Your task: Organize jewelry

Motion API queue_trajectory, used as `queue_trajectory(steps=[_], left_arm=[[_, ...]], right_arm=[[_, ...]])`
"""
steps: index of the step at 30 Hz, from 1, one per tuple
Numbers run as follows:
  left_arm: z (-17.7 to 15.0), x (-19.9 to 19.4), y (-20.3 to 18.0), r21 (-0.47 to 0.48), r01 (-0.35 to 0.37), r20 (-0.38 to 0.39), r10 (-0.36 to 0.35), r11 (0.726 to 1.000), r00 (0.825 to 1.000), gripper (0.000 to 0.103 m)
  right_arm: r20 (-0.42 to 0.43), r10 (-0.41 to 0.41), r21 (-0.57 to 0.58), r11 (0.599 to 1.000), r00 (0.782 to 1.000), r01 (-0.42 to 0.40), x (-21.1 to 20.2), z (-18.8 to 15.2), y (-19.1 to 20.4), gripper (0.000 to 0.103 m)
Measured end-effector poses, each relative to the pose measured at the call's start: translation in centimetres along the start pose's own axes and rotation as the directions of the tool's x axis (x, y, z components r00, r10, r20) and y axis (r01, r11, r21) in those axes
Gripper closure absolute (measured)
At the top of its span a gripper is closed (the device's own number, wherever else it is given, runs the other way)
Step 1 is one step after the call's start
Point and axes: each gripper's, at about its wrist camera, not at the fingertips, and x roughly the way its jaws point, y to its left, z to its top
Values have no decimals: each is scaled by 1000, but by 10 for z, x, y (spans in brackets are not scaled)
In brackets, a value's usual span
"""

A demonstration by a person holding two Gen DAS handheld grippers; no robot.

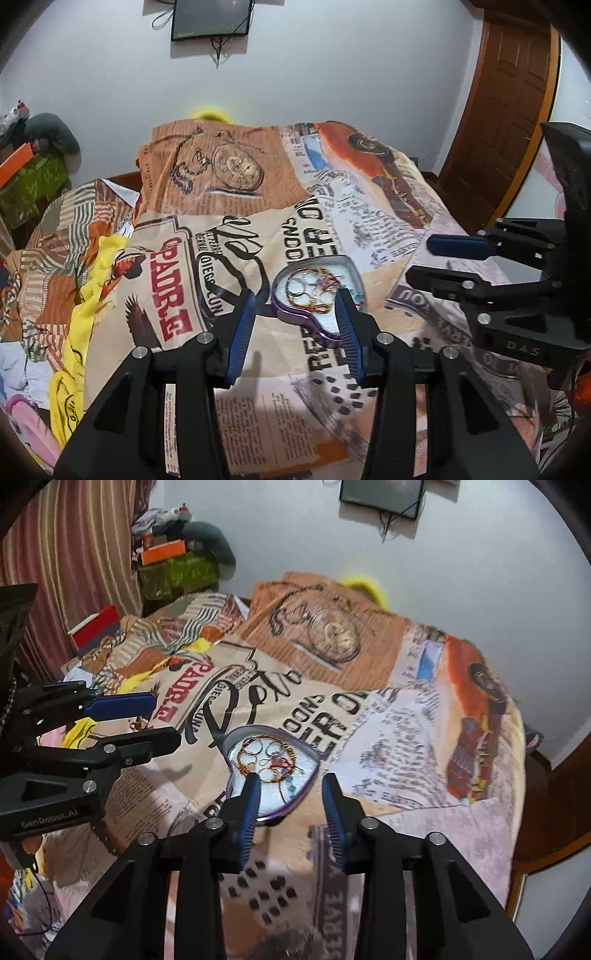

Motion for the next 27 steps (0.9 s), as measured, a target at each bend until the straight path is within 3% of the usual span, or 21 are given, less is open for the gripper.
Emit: queue_trajectory(steps=[6, 12, 20, 27], left_arm=[[-2, -17, -18, 11, 24, 16, -25, 1000, 1000, 58], [-15, -28, -38, 22, 54, 10, -54, 998, 998, 54], [-39, -17, -62, 29, 101, -63, -99, 995, 993, 54], [-57, 11, -89, 24, 174, -161, -168, 984, 972, 54]], right_arm=[[49, -42, 14, 999, 998, 42, -32, -16, -3, 66], [47, -61, 52, 997, 997, 58, -50, -38, -16, 65], [4, -52, 157, 986, 999, 50, -57, -76, -39, 65], [-44, -44, 209, 976, 998, 52, -50, -107, -49, 65]])
